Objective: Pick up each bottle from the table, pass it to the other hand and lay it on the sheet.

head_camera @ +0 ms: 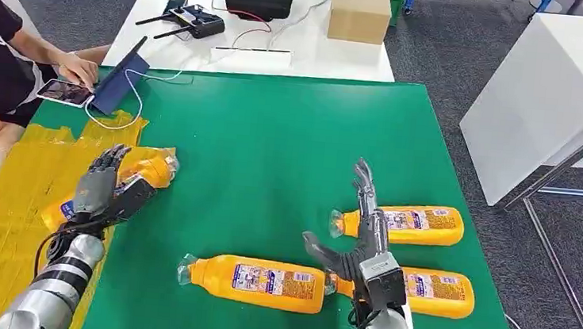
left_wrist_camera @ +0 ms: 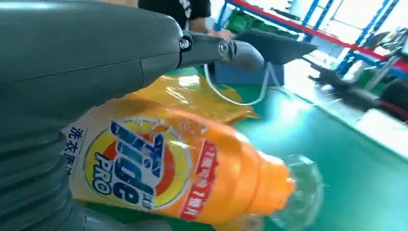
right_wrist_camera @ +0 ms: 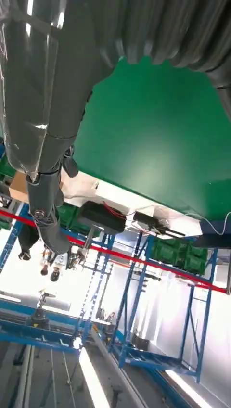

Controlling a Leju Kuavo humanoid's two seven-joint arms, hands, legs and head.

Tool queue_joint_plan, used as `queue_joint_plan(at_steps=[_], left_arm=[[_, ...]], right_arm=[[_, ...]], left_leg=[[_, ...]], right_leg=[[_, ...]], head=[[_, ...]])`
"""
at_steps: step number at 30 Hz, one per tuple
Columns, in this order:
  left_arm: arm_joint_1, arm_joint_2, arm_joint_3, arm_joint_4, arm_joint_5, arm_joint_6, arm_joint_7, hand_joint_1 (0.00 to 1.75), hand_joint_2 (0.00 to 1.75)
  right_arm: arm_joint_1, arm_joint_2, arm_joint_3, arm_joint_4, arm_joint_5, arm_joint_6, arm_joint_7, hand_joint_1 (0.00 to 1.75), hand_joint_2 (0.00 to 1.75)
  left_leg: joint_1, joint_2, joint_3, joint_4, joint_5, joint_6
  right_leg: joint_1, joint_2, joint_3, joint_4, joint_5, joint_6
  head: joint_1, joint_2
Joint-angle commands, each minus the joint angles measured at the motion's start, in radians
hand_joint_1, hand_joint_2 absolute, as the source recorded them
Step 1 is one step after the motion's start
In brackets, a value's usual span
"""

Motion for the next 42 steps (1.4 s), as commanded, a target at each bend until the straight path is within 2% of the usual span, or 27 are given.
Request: queue_joint_plan(at_steps=[1, 4, 7, 10, 14, 22, 24, 25, 27, 30, 39, 42], left_arm=[[0.119, -0.055, -0.068, -0.303, 0.165, -0.017, -0.050, 0.00, 1.75], [0.134, -0.044, -0.075, -0.322, 0.186, -0.011, -0.040, 0.00, 1.75], [0.118, -0.025, -0.076, -0.245, 0.090, 0.078, 0.009, 0.00, 1.75], [0.112, -0.030, -0.068, -0.212, 0.113, 0.074, -0.014, 0.00, 1.75], [0.137, -0.044, -0.069, -0.251, 0.153, 0.069, -0.043, 0.00, 1.75], [0.217, -0.086, -0.058, -0.484, 0.326, 0.003, -0.117, 0.00, 1.75], [0.251, -0.112, -0.062, -0.593, 0.405, -0.053, -0.137, 0.00, 1.75], [0.268, -0.130, -0.063, -0.651, 0.484, -0.111, -0.150, 0.00, 1.75], [0.290, -0.143, -0.067, -0.711, 0.499, -0.132, -0.139, 0.00, 1.75], [0.328, -0.176, -0.064, -0.813, 0.616, -0.236, -0.141, 0.00, 1.75], [0.342, -0.189, -0.062, -0.837, 0.649, -0.268, -0.145, 0.00, 1.75], [0.362, -0.214, -0.065, -0.870, 0.697, -0.317, -0.153, 0.00, 1.75]], right_arm=[[-0.021, -0.017, -0.037, 0.059, 0.009, -0.003, -0.004, 0.00, 1.75], [-0.019, -0.017, -0.037, 0.061, 0.010, -0.003, -0.005, 0.00, 1.75], [-0.024, -0.018, -0.029, 0.070, 0.015, -0.004, -0.003, 0.00, 1.75], [-0.023, -0.021, -0.027, 0.070, 0.017, -0.006, -0.002, 0.00, 1.75], [-0.016, -0.023, -0.026, 0.065, 0.019, -0.008, -0.001, 0.00, 1.75], [0.007, -0.026, -0.007, 0.043, 0.043, -0.030, 0.005, 0.00, 1.75], [0.016, -0.030, 0.015, 0.029, 0.099, -0.059, 0.005, 0.00, 1.75], [0.017, -0.044, 0.044, 0.019, 0.182, -0.094, 0.010, 0.00, 1.75], [0.027, -0.038, 0.071, 0.003, 0.216, -0.110, 0.018, 0.00, 1.75], [0.024, -0.086, 0.186, -0.010, 0.437, -0.173, 0.080, 0.00, 1.75], [0.016, -0.109, 0.246, 0.002, 0.514, -0.198, 0.110, 0.00, 1.75], [0.000, -0.160, 0.340, 0.029, 0.637, -0.203, 0.168, 0.00, 1.75]], left_leg=[[0.002, 0.000, 0.000, 0.001, -0.001, -0.002], [0.002, 0.000, 0.000, 0.001, -0.002, -0.002], [0.002, 0.001, 0.000, 0.000, -0.001, -0.002], [0.001, 0.000, 0.000, -0.001, 0.000, -0.002], [0.002, 0.001, 0.000, -0.001, -0.001, -0.002], [0.002, 0.000, -0.002, 0.001, -0.002, -0.002], [0.002, 0.000, -0.002, 0.001, -0.002, -0.002], [0.003, 0.000, -0.002, 0.002, -0.003, -0.002], [0.001, 0.001, -0.005, 0.001, -0.001, -0.001], [0.002, 0.000, -0.004, 0.002, -0.002, -0.001], [0.002, 0.001, -0.003, 0.000, -0.002, -0.002], [0.002, 0.001, -0.002, 0.000, -0.002, -0.002]], right_leg=[[0.002, -0.001, 0.001, -0.001, -0.001, -0.001], [0.002, -0.001, 0.001, -0.001, -0.001, -0.001], [0.002, 0.000, 0.001, -0.001, -0.001, -0.001], [0.001, -0.001, 0.000, -0.001, 0.000, -0.001], [0.002, 0.000, 0.001, -0.002, 0.000, -0.001], [0.002, -0.001, -0.001, -0.001, -0.001, -0.001], [0.002, -0.001, -0.001, -0.001, -0.001, -0.001], [0.003, -0.002, -0.001, 0.000, -0.002, -0.001], [0.001, 0.000, -0.004, 0.000, 0.000, 0.000], [0.002, -0.001, -0.003, 0.000, -0.001, -0.001], [0.002, 0.000, -0.003, -0.001, -0.001, -0.001], [0.002, 0.000, -0.001, -0.001, -0.001, -0.001]], head=[[0.000, 0.000], [0.000, 0.000], [0.000, 0.000], [0.000, 0.000], [0.000, 0.000], [0.000, 0.000], [0.000, 0.000], [0.000, 0.000], [0.000, 0.000], [0.000, 0.000], [-0.001, 0.000], [0.000, 0.000]])
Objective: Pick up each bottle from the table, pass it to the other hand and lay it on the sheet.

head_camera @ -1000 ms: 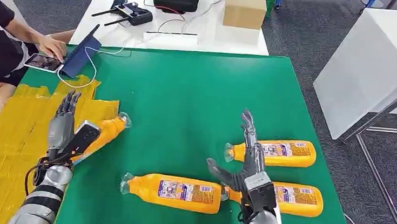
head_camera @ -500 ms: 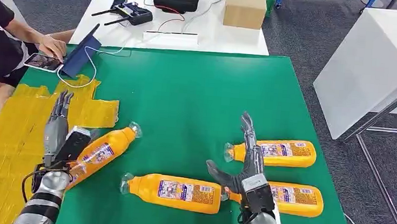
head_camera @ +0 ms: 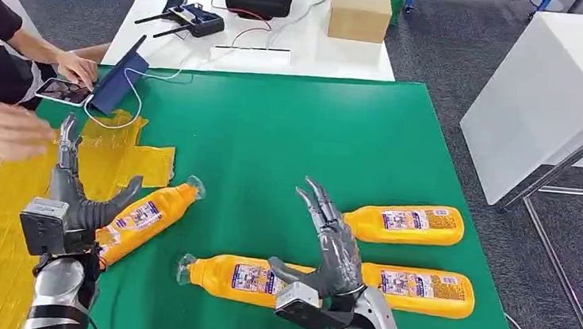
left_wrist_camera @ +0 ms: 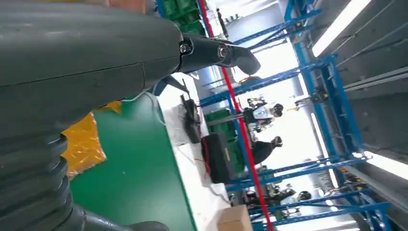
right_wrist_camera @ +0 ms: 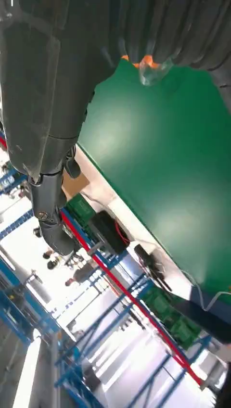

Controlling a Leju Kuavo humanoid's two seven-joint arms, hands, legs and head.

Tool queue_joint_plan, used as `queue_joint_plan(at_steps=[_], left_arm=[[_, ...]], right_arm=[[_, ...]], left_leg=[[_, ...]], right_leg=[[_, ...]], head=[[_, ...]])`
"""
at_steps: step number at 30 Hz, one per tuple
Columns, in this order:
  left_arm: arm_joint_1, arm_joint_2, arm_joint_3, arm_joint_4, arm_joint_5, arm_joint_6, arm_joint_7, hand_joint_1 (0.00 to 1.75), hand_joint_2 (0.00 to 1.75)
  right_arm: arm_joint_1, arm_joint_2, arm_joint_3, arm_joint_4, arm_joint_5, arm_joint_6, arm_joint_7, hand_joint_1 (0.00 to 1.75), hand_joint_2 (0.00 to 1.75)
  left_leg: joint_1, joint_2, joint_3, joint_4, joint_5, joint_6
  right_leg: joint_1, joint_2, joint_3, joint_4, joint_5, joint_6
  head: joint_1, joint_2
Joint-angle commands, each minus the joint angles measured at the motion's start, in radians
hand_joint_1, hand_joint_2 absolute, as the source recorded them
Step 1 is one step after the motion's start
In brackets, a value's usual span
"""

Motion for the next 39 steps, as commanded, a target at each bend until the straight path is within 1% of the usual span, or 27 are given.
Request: queue_joint_plan(at_steps=[1, 4, 6, 7, 11, 15, 19, 20, 24, 26, 27, 34, 39], left_arm=[[0.027, -0.050, -0.013, -0.072, 0.057, -0.062, -0.004, 0.00, 1.75], [0.034, -0.060, -0.025, -0.068, 0.071, -0.071, -0.003, 0.00, 1.75], [0.031, -0.065, -0.023, -0.059, 0.090, -0.077, -0.008, 0.00, 1.75], [0.028, -0.079, -0.010, -0.060, 0.085, -0.045, -0.023, 0.00, 1.75], [0.025, -0.079, -0.023, -0.040, 0.118, -0.074, -0.021, 0.00, 1.75], [0.033, -0.075, -0.035, -0.044, 0.125, -0.078, -0.025, 0.00, 1.75], [0.034, -0.073, -0.033, -0.046, 0.127, -0.078, -0.026, 0.00, 1.75], [0.037, -0.073, -0.033, -0.049, 0.129, -0.078, -0.026, 0.00, 1.75], [0.037, -0.071, -0.035, -0.038, 0.131, -0.077, -0.027, 0.00, 1.75], [0.041, -0.068, -0.038, -0.037, 0.133, -0.080, -0.030, 0.00, 1.75], [0.045, -0.067, -0.038, -0.041, 0.133, -0.080, -0.031, 0.00, 1.75], [0.047, -0.067, -0.039, -0.045, 0.134, -0.081, -0.031, 0.00, 1.75], [0.078, -0.065, -0.054, -0.082, 0.159, -0.110, -0.038, 0.00, 1.75]], right_arm=[[-0.041, -0.122, 0.189, 0.054, 0.155, -0.013, 0.079, 0.00, 1.75], [-0.053, -0.172, 0.269, 0.088, 0.208, -0.017, 0.114, 0.00, 1.75], [-0.056, -0.194, 0.292, 0.103, 0.222, -0.023, 0.126, 0.00, 1.75], [-0.062, -0.201, 0.301, 0.114, 0.237, -0.035, 0.143, 0.00, 1.75], [-0.066, -0.217, 0.334, 0.151, 0.245, -0.012, 0.157, 0.00, 1.75], [-0.047, -0.229, 0.349, 0.195, 0.261, -0.001, 0.182, 0.00, 1.75], [-0.048, -0.230, 0.350, 0.195, 0.264, -0.002, 0.184, 0.00, 1.75], [-0.047, -0.233, 0.356, 0.198, 0.281, -0.005, 0.201, 0.00, 1.75], [-0.026, -0.283, 0.394, 0.198, 0.299, -0.013, 0.237, 0.00, 1.75], [-0.015, -0.316, 0.396, 0.206, 0.326, -0.021, 0.294, 0.00, 1.75], [-0.013, -0.323, 0.396, 0.212, 0.328, -0.023, 0.300, 0.00, 1.75], [-0.017, -0.321, 0.398, 0.212, 0.328, -0.023, 0.301, 0.00, 1.75], [-0.014, -0.307, 0.371, 0.242, 0.324, -0.051, 0.388, 0.00, 1.75]], left_leg=[[0.002, 0.001, 0.002, 0.000, -0.001, -0.002], [0.002, 0.002, 0.003, 0.000, -0.002, -0.002], [0.001, 0.001, 0.003, -0.001, -0.001, -0.001], [0.001, 0.000, 0.002, -0.001, -0.001, -0.001], [0.001, 0.000, 0.002, -0.001, -0.001, -0.001], [0.002, -0.001, 0.003, -0.002, -0.001, -0.002], [0.001, 0.000, 0.003, -0.001, -0.001, -0.002], [0.001, 0.000, 0.002, -0.001, -0.001, -0.001], [0.001, -0.001, 0.003, -0.001, -0.001, -0.001], [0.002, -0.001, 0.005, -0.001, -0.002, -0.002], [0.001, -0.002, 0.002, -0.001, -0.001, -0.001], [0.000, -0.001, 0.000, -0.001, -0.001, -0.001], [0.001, 0.000, 0.001, -0.001, -0.001, -0.001]], right_leg=[[0.002, 0.000, 0.003, -0.001, -0.001, -0.001], [0.002, 0.001, 0.004, -0.002, -0.001, -0.001], [0.001, 0.000, 0.004, -0.002, 0.000, 0.000], [0.001, 0.000, 0.003, -0.002, 0.000, 0.000], [0.001, 0.000, 0.003, -0.002, 0.000, -0.001], [0.002, -0.001, 0.004, -0.003, 0.000, -0.001], [0.001, 0.000, 0.003, -0.002, 0.000, -0.001], [0.001, -0.001, 0.002, -0.002, 0.000, -0.001], [0.001, -0.001, 0.004, -0.003, -0.001, -0.001], [0.002, -0.003, 0.007, -0.004, -0.002, -0.001], [0.001, -0.002, 0.004, -0.003, -0.001, 0.000], [0.000, -0.001, 0.001, -0.001, 0.000, -0.001], [0.001, 0.000, 0.001, -0.002, 0.000, -0.001]], head=[[0.000, 0.000], [0.000, 0.000], [0.000, 0.000], [0.000, 0.000], [0.000, 0.000], [0.000, 0.000], [0.000, 0.000], [0.000, 0.000], [0.000, 0.000], [0.000, 0.000], [0.000, 0.000], [0.000, 0.000], [0.000, 0.000]])
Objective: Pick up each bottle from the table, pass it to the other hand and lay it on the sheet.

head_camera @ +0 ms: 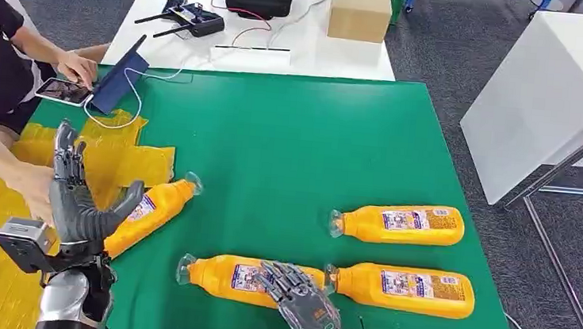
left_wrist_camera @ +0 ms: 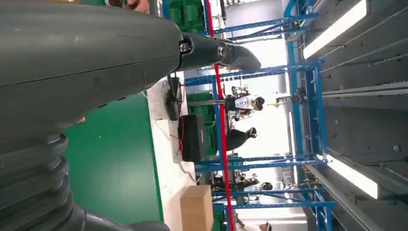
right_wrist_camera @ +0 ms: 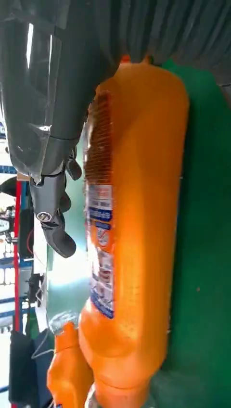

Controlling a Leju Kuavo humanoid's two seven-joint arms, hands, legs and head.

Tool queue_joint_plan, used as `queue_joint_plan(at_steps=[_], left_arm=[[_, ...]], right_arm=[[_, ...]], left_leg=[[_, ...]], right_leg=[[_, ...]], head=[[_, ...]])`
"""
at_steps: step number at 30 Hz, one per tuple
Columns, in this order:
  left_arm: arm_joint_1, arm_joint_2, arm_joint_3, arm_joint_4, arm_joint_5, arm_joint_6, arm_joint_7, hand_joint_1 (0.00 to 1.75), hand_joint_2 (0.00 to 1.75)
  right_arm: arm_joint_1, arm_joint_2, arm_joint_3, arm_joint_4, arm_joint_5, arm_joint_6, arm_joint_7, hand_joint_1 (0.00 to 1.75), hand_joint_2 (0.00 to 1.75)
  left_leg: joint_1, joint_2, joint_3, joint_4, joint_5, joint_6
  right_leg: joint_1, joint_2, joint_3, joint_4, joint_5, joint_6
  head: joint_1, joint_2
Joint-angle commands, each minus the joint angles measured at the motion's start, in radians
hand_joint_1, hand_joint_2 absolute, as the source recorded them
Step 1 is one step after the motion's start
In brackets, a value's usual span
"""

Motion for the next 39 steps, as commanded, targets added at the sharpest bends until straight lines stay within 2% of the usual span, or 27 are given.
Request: queue_joint_plan(at_steps=[1, 5, 6, 15, 18, 32, 39], left_arm=[[0.029, 0.005, -0.036, -0.024, 0.026, -0.035, -0.005, 0.00, 1.75], [0.054, 0.003, -0.046, -0.046, 0.025, -0.029, -0.004, 0.00, 1.75], [0.057, 0.001, -0.043, -0.043, 0.025, -0.028, 0.000, 0.00, 1.75], [0.058, 0.000, -0.041, -0.043, 0.025, -0.029, 0.001, 0.00, 1.75], [0.059, -0.012, -0.049, -0.046, 0.015, -0.030, 0.012, 0.00, 1.75], [0.058, -0.013, -0.049, -0.041, 0.013, -0.030, 0.014, 0.00, 1.75], [0.034, -0.012, -0.052, -0.017, 0.018, -0.032, 0.020, 0.00, 1.75]], right_arm=[[-0.022, -0.008, -0.004, 0.093, 0.012, -0.040, 0.109, 0.00, 1.75], [-0.040, 0.017, -0.027, 0.128, 0.060, -0.038, 0.159, 0.00, 1.75], [-0.046, 0.027, -0.038, 0.145, 0.103, -0.050, 0.197, 0.00, 1.75], [-0.050, 0.034, -0.046, 0.152, 0.124, -0.058, 0.219, 0.00, 1.75], [-0.091, 0.122, -0.136, 0.243, 0.224, -0.060, 0.262, 0.00, 1.75], [-0.093, 0.132, -0.146, 0.257, 0.240, -0.065, 0.272, 0.00, 1.75], [-0.182, 0.185, -0.215, 0.415, 0.279, -0.054, 0.287, 0.00, 1.75]], left_leg=[[0.001, 0.001, 0.003, -0.001, -0.001, -0.002], [0.001, 0.001, 0.002, -0.001, -0.001, -0.001], [0.001, 0.002, 0.003, -0.001, -0.001, -0.002], [0.001, 0.001, 0.002, -0.001, -0.001, -0.001], [0.001, 0.001, 0.003, -0.001, -0.001, -0.002], [0.002, 0.000, 0.004, -0.001, -0.001, -0.002], [0.001, 0.001, 0.005, -0.001, 0.000, -0.002]], right_leg=[[0.001, 0.000, 0.003, -0.001, -0.001, -0.001], [0.001, 0.001, 0.002, -0.001, 0.000, 0.000], [0.001, 0.001, 0.003, -0.002, 0.000, -0.001], [0.001, 0.001, 0.002, -0.001, 0.000, 0.000], [0.001, 0.001, 0.003, -0.002, 0.000, -0.001], [0.002, -0.001, 0.005, -0.001, 0.000, -0.001], [0.001, 0.000, 0.005, -0.002, 0.001, -0.001]], head=[[0.000, 0.000], [0.000, 0.000], [0.000, 0.000], [0.000, 0.000], [0.000, 0.000], [0.000, 0.000], [0.000, 0.000]])
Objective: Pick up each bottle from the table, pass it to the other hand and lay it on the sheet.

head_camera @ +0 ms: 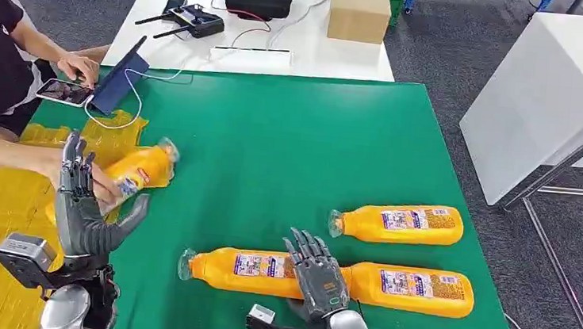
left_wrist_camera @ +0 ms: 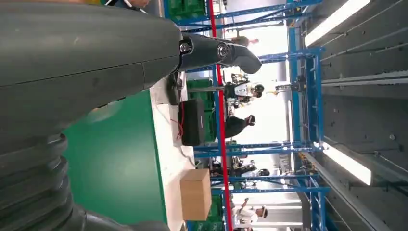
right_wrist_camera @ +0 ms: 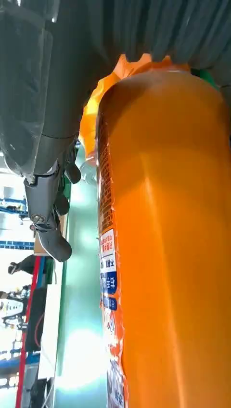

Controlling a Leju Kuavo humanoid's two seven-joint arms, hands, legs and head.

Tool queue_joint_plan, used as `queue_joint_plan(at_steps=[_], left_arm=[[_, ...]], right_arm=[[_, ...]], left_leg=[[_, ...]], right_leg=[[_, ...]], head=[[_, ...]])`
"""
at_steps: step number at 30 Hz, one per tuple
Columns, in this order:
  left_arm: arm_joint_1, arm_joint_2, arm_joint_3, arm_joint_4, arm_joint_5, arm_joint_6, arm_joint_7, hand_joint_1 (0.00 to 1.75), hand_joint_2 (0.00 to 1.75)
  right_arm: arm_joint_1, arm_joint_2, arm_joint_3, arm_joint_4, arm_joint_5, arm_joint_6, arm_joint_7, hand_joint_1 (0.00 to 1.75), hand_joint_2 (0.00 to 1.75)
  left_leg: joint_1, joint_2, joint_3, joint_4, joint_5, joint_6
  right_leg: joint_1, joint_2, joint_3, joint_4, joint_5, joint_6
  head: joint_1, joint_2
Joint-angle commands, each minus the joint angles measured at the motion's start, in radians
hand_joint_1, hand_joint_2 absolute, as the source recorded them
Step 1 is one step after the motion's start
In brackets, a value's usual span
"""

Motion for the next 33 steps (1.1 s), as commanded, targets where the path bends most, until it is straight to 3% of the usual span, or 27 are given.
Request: queue_joint_plan(at_steps=[1, 2, 3, 4, 5, 9, 14, 18, 27, 28, 32, 33], left_arm=[[-0.039, 0.000, -0.008, 0.045, 0.006, -0.006, 0.013, 0.00, 1.75], [-0.043, 0.001, -0.007, 0.047, 0.009, -0.008, 0.014, 0.00, 1.75], [-0.044, 0.000, -0.007, 0.048, 0.009, -0.008, 0.014, 0.00, 1.75], [-0.046, 0.000, -0.007, 0.050, 0.009, -0.008, 0.014, 0.00, 1.75], [-0.049, 0.000, -0.008, 0.055, 0.008, -0.007, 0.012, 0.00, 1.75], [-0.055, -0.002, -0.025, 0.053, -0.042, 0.047, -0.006, 0.00, 1.75], [-0.060, 0.000, -0.086, 0.048, -0.106, 0.117, -0.006, 0.00, 1.75], [-0.060, 0.006, -0.103, 0.046, -0.114, 0.139, -0.002, 0.00, 1.75], [-0.062, 0.006, -0.103, 0.046, -0.114, 0.139, -0.002, 0.00, 1.75], [-0.064, 0.007, -0.103, 0.051, -0.113, 0.140, -0.001, 0.00, 1.75], [-0.066, 0.009, -0.104, 0.056, -0.111, 0.150, -0.001, 0.00, 1.75], [-0.063, 0.010, -0.100, 0.057, -0.100, 0.145, 0.003, 0.00, 1.75]], right_arm=[[-0.118, 0.059, -0.106, 0.270, 0.033, 0.021, 0.019, 0.00, 1.75], [-0.124, 0.057, -0.113, 0.291, 0.030, 0.025, 0.016, 0.05, 1.75], [-0.132, 0.058, -0.116, 0.312, 0.028, 0.027, 0.008, 0.21, 1.75], [-0.137, 0.062, -0.120, 0.334, 0.023, 0.027, -0.010, 1.29, 1.75], [-0.145, 0.059, -0.116, 0.359, 0.020, 0.049, -0.023, 1.41, 1.75], [-0.169, 0.062, -0.119, 0.434, 0.008, 0.040, -0.053, 1.43, 1.75], [-0.192, 0.066, -0.101, 0.496, -0.009, 0.051, -0.082, 1.33, 1.75], [-0.209, 0.068, -0.097, 0.515, -0.014, 0.056, -0.080, 1.50, 1.75], [-0.214, 0.067, -0.098, 0.517, -0.014, 0.056, -0.081, 1.50, 1.75], [-0.223, 0.068, -0.093, 0.538, -0.009, 0.073, -0.074, 1.55, 1.75], [-0.255, 0.079, -0.096, 0.611, -0.011, 0.051, -0.076, 1.66, 1.75], [-0.253, 0.087, -0.110, 0.596, -0.040, 0.021, -0.116, 1.66, 1.75]], left_leg=[[0.002, 0.001, 0.002, -0.001, 0.000, -0.002], [0.001, 0.000, 0.002, -0.001, 0.000, -0.001], [0.002, 0.000, 0.003, -0.001, 0.000, -0.002], [0.001, 0.000, 0.003, -0.001, 0.001, -0.002], [0.001, 0.000, 0.004, -0.001, 0.001, -0.001], [0.002, -0.001, 0.004, -0.001, 0.001, -0.002], [0.001, -0.002, 0.007, -0.001, 0.001, -0.002], [0.002, -0.001, 0.008, -0.001, 0.001, -0.002], [0.001, 0.002, 0.015, -0.001, 0.000, -0.002], [0.003, 0.000, 0.009, -0.002, 0.003, -0.004], [0.001, 0.002, 0.014, -0.001, 0.002, -0.003], [0.002, 0.002, 0.012, -0.002, 0.003, -0.004]], right_leg=[[0.002, 0.000, 0.002, -0.002, 0.001, -0.001], [0.001, -0.001, 0.002, -0.002, 0.001, -0.001], [0.002, -0.001, 0.003, -0.002, 0.001, -0.001], [0.001, -0.001, 0.004, -0.002, 0.001, -0.002], [0.001, -0.002, 0.003, -0.002, 0.002, -0.003], [0.002, -0.002, 0.004, -0.003, 0.002, -0.003], [0.001, -0.003, 0.007, -0.003, 0.002, -0.004], [0.002, -0.002, 0.007, -0.003, 0.003, -0.004], [0.002, 0.001, 0.010, -0.002, 0.004, -0.006], [0.004, -0.002, 0.006, -0.004, 0.006, -0.007], [0.003, 0.001, 0.010, -0.003, 0.005, -0.007], [0.003, 0.000, 0.008, -0.004, 0.006, -0.007]], head=[[0.000, 0.000], [0.000, 0.000], [0.000, 0.000], [0.000, 0.000], [0.000, 0.000], [0.000, 0.000], [0.000, 0.000], [0.000, 0.000], [0.000, 0.000], [0.000, 0.000], [0.000, 0.000], [0.000, 0.000]])
